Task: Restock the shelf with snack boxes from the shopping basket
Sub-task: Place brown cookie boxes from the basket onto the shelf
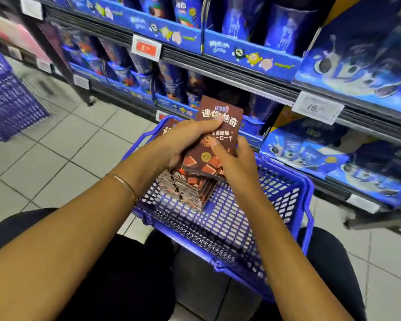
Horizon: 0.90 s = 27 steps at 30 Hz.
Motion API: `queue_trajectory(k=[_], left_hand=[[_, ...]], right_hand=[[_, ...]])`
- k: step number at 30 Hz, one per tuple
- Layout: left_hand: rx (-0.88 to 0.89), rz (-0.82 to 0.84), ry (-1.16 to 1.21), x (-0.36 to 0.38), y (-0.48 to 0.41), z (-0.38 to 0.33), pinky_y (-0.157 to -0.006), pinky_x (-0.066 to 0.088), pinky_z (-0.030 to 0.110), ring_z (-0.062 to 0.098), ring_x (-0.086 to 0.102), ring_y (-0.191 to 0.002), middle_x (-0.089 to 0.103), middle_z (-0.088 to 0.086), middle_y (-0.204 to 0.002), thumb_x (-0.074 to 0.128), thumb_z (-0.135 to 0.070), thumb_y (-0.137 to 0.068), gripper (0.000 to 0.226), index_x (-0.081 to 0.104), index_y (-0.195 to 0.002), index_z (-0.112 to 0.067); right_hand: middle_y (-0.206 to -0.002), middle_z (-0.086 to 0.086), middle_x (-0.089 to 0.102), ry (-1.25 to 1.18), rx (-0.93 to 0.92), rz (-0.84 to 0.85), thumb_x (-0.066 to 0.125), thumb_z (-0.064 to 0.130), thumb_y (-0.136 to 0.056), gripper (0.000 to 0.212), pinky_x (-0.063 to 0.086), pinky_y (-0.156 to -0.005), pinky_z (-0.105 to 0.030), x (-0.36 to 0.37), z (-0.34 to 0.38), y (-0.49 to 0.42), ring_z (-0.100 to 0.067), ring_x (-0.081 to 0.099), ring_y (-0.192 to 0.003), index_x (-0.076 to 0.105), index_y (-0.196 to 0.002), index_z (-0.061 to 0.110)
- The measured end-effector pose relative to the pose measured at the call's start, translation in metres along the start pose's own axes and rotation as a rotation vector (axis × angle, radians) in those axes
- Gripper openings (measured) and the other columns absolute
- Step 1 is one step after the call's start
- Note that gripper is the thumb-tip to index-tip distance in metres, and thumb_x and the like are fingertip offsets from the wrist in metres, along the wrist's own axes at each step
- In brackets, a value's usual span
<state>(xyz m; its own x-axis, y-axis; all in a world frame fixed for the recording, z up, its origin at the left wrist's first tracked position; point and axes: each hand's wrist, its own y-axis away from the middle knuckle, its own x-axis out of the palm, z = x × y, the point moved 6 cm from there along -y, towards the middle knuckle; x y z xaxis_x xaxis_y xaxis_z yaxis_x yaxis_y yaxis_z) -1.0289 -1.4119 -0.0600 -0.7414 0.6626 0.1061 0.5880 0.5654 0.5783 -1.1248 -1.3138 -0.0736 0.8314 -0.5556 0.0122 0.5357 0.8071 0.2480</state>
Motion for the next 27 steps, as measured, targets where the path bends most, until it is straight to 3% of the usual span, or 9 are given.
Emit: queue_trajectory(k=[5,8,10,11,14,16,20,23,27], left_hand=[[0.128,-0.124,0.090,-0.024,0.008,-0.019,-0.065,0.064,0.036,0.026,0.080,-0.077,0.082,0.014,-0.099,0.079,-0.033,-0.093,0.024,0.075,-0.102,-0.011],[0.144,-0.136,0.124,-0.029,0.011,-0.027,-0.064,0.064,0.035,0.024,0.080,-0.074,0.082,0.012,-0.095,0.078,-0.035,-0.094,0.025,0.074,-0.100,-0.012],[0.150,-0.131,0.149,-0.028,0.012,-0.029,-0.065,0.064,0.035,0.024,0.079,-0.074,0.082,0.012,-0.095,0.078,-0.036,-0.093,0.026,0.074,-0.101,-0.012],[0.149,-0.130,0.159,-0.027,0.013,-0.031,-0.066,0.064,0.036,0.025,0.080,-0.075,0.082,0.012,-0.095,0.079,-0.037,-0.093,0.028,0.074,-0.102,-0.012],[0.147,-0.137,0.169,-0.028,0.018,-0.033,-0.070,0.064,0.037,0.027,0.081,-0.083,0.082,0.012,-0.101,0.081,-0.045,-0.090,0.040,0.074,-0.109,-0.011],[0.136,-0.139,0.166,-0.029,0.019,-0.033,-0.073,0.065,0.040,0.029,0.081,-0.089,0.082,0.012,-0.104,0.079,-0.052,-0.089,0.048,0.072,-0.115,-0.012],[0.095,-0.115,0.191,-0.029,0.018,-0.036,-0.074,0.065,0.045,0.030,0.081,-0.088,0.082,0.010,-0.102,0.067,-0.066,-0.092,0.055,0.071,-0.113,-0.015],[0.092,-0.144,0.224,-0.032,0.015,-0.037,-0.065,0.064,0.040,0.026,0.081,-0.078,0.082,0.007,-0.088,0.054,-0.075,-0.095,0.060,0.070,-0.100,-0.017],[0.120,-0.228,0.198,-0.045,0.010,-0.042,-0.079,0.066,0.047,0.029,0.081,-0.092,0.082,0.008,-0.100,0.042,-0.081,-0.096,0.071,0.072,-0.114,-0.019]], right_hand=[[-0.107,0.009,0.073,-0.022,0.049,-0.117,0.054,0.077,-0.081,0.051,0.057,-0.088,-0.046,-0.008,-0.019,-0.014,-0.015,0.071,-0.100,0.065,-0.111,0.037],[-0.089,-0.004,0.065,0.053,0.208,-0.171,0.058,0.061,-0.091,0.055,0.051,-0.079,-0.046,-0.007,-0.069,-0.036,-0.023,0.061,-0.082,0.062,-0.096,0.006],[-0.086,-0.008,0.057,0.154,0.312,-0.125,0.068,0.054,-0.088,0.049,0.047,-0.079,-0.045,0.009,-0.104,-0.050,-0.024,0.055,-0.081,0.056,-0.091,0.006],[-0.095,-0.008,0.059,0.197,0.364,-0.116,0.073,0.055,-0.083,0.049,0.049,-0.085,-0.045,0.016,-0.120,-0.055,-0.027,0.058,-0.091,0.057,-0.099,0.011],[-0.137,-0.016,0.048,0.411,0.462,-0.134,0.078,0.066,-0.069,0.095,0.045,-0.105,-0.048,0.031,-0.151,-0.064,-0.038,0.049,-0.129,0.044,-0.139,0.012],[-0.142,-0.016,0.048,0.428,0.470,-0.159,0.081,0.066,-0.067,0.102,0.047,-0.105,-0.049,0.033,-0.162,-0.064,-0.038,0.048,-0.132,0.042,-0.144,0.012],[-0.111,-0.005,0.070,0.289,0.428,-0.221,0.086,0.053,-0.070,0.064,0.051,-0.080,-0.035,0.019,-0.164,-0.054,-0.031,0.067,-0.105,0.064,-0.117,0.014],[-0.113,-0.005,0.072,0.223,0.360,-0.216,0.085,0.040,-0.077,0.049,0.052,-0.084,-0.036,0.004,-0.147,-0.041,-0.027,0.069,-0.102,0.060,-0.113,0.018],[-0.109,0.005,0.075,0.068,0.192,-0.172,0.079,0.036,-0.086,0.037,0.059,-0.087,-0.037,-0.011,-0.101,-0.023,-0.013,0.073,-0.095,0.064,-0.117,0.023]])
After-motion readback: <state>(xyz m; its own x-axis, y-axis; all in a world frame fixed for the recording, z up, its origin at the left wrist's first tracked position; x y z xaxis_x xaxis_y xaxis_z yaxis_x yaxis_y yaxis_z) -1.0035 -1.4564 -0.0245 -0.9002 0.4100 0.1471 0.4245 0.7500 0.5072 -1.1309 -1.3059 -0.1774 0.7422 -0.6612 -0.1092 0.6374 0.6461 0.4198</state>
